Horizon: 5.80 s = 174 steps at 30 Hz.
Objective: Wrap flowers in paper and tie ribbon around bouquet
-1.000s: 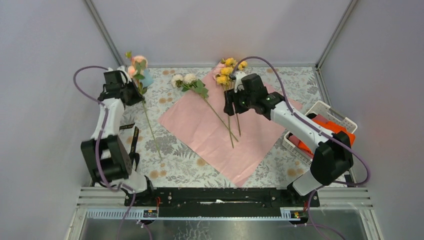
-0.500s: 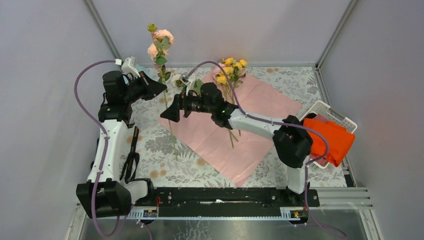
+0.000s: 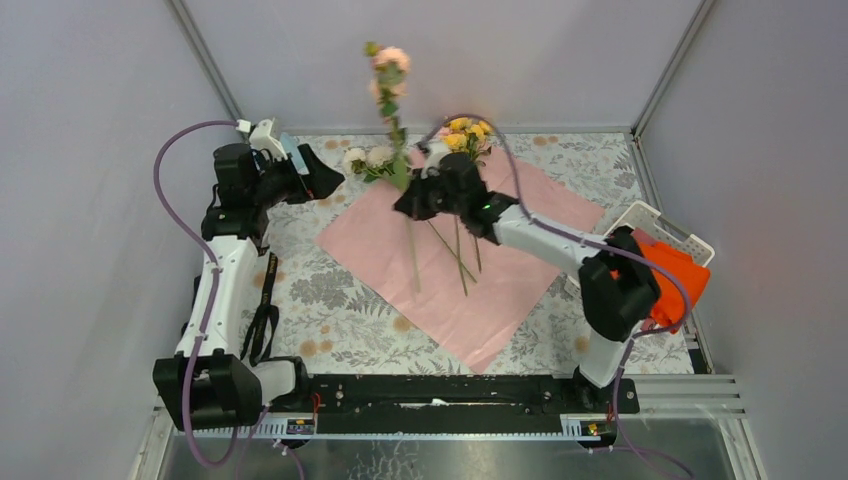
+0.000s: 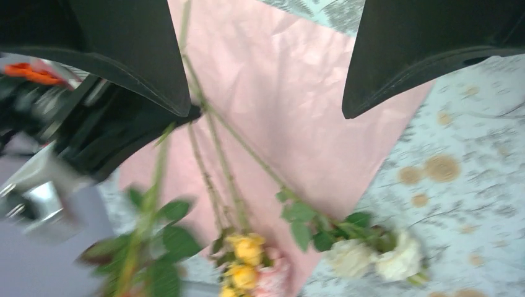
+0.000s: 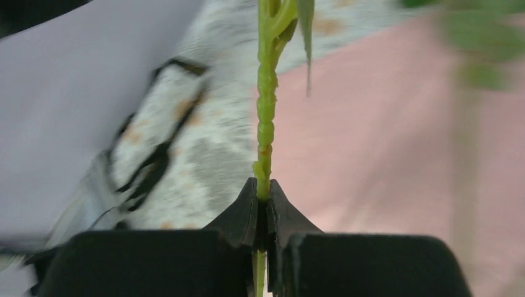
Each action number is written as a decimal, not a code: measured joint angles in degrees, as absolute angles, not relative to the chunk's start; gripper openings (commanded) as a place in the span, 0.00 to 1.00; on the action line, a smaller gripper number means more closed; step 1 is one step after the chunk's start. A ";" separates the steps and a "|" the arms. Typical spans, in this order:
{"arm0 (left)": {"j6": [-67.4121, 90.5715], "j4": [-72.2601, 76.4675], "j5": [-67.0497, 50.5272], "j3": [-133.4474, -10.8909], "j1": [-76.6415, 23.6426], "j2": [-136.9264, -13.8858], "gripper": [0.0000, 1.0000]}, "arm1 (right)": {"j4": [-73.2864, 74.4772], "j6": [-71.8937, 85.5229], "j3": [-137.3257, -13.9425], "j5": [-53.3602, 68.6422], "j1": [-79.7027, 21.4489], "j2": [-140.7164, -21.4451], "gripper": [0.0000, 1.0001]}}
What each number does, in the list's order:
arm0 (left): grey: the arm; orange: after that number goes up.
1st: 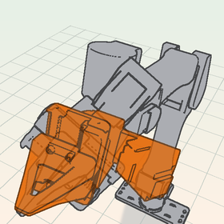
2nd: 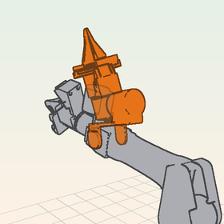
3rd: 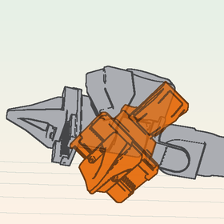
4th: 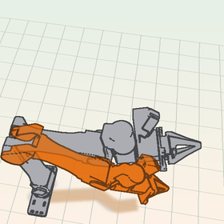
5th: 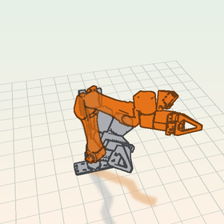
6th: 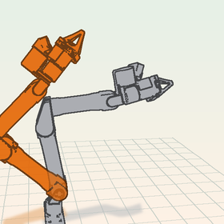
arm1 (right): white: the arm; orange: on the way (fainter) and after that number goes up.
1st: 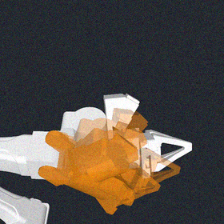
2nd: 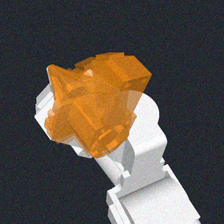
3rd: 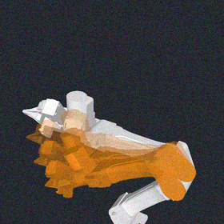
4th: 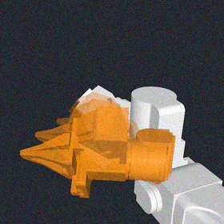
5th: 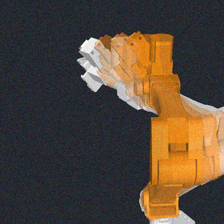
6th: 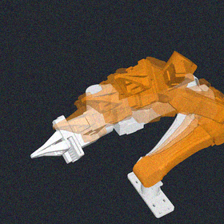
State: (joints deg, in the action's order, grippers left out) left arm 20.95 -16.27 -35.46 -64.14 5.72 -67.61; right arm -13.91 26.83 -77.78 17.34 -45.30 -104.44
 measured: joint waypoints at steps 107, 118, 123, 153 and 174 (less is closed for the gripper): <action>-0.91 -24.12 -15.59 -53.32 4.91 -88.42 0.99 | 13.61 9.13 -90.28 -2.74 -15.75 -123.92 0.27; -1.02 -24.12 -15.57 -53.32 4.91 -88.40 0.99 | 17.78 8.91 -99.18 1.30 -16.53 -128.22 0.00; -1.04 -24.12 -15.57 -53.32 4.91 -88.40 0.99 | 16.80 12.51 -99.81 2.59 -17.78 -128.22 0.22; -44.31 -33.26 -25.36 -50.19 -50.13 -83.20 0.95 | 28.80 15.46 -53.43 22.28 -19.92 -82.54 0.62; -57.08 -23.46 -28.12 -33.15 -30.41 -71.22 0.96 | 26.68 -52.10 -27.16 28.10 -59.81 -58.70 0.72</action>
